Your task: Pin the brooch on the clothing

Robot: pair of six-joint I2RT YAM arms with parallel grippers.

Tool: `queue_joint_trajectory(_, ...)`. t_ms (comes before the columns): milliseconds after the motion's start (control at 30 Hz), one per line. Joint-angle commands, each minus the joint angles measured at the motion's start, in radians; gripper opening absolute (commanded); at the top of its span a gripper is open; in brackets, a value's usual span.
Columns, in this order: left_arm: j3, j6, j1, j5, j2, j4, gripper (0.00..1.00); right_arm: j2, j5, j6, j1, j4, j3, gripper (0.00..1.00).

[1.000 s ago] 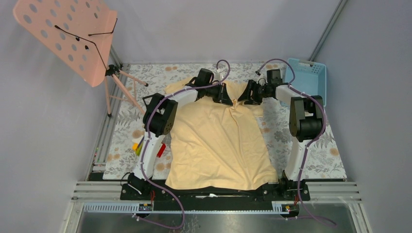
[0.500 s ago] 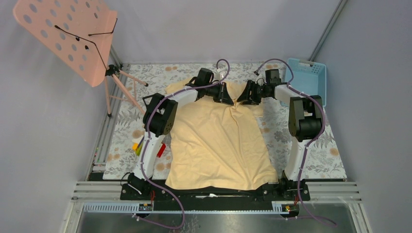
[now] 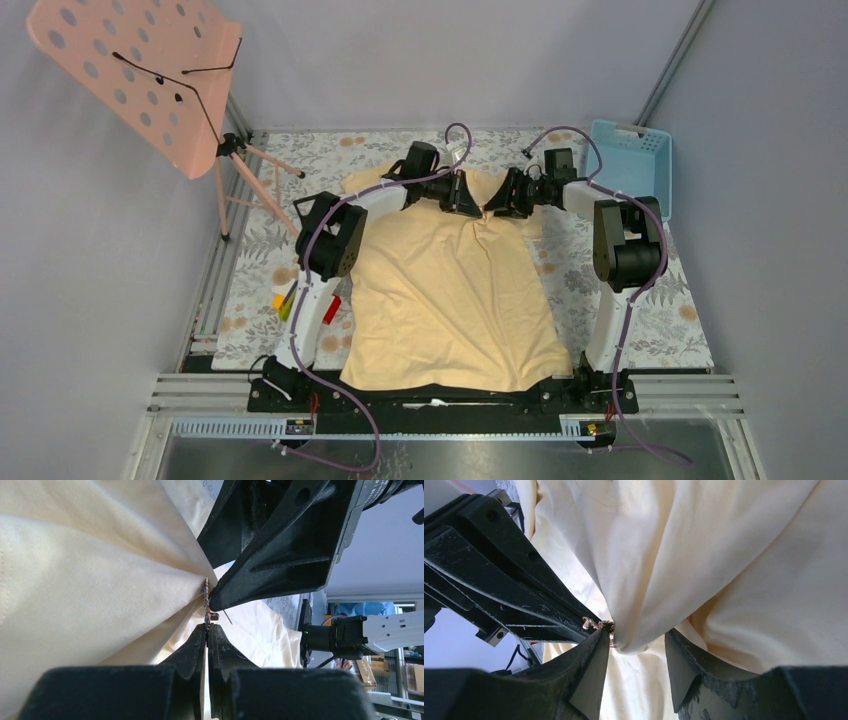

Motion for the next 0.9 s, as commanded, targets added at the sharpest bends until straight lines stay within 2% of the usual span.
queue_joint_trajectory(0,0.013,-0.017,0.002,0.079,-0.007,0.120,0.00,-0.026,-0.028,0.036,0.022,0.052,-0.033,0.51)
queue_joint_trajectory(133,0.018,-0.048,0.010,0.114,0.006,0.148,0.00,-0.059,-0.017,0.049,0.022,0.072,-0.057,0.56)
queue_joint_trajectory(300,0.051,-0.025,0.013,0.157,0.031,0.097,0.00,-0.101,0.000,0.062,0.014,0.072,-0.056,0.62)
queue_joint_trajectory(633,0.056,-0.024,0.014,0.169,0.040,0.090,0.00,-0.181,-0.054,0.152,-0.041,0.236,-0.145,0.74)
queue_joint_trajectory(800,0.055,-0.043,0.014,0.178,0.043,0.108,0.00,-0.220,-0.091,0.260,-0.093,0.416,-0.264,0.77)
queue_joint_trajectory(867,0.054,-0.050,0.014,0.182,0.042,0.115,0.00,-0.230,-0.097,0.270,-0.117,0.437,-0.287,0.76)
